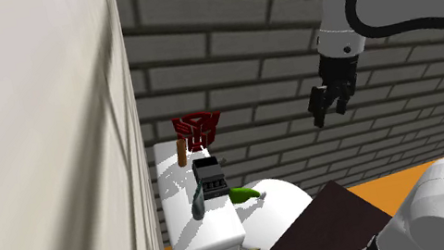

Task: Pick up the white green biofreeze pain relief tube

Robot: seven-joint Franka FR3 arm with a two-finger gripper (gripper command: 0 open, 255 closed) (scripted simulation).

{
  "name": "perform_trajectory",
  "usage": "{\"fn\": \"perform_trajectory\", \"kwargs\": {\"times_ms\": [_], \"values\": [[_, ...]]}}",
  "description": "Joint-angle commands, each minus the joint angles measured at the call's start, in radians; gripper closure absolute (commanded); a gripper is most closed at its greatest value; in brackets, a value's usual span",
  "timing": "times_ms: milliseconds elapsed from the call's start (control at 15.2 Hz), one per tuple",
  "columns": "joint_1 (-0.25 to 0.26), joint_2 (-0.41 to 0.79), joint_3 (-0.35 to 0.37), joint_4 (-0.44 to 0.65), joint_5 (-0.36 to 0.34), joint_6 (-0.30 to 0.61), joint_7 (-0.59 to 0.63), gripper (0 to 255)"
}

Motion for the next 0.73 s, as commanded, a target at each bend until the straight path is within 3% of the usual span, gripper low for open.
{"fn": "perform_trajectory", "kwargs": {"times_ms": [0,660], "values": [[0.000,0.000,0.000,0.000,0.000,0.000,0.000,0],[0.003,0.158,0.170,-0.081,0.235,0.233,0.387,0]]}}
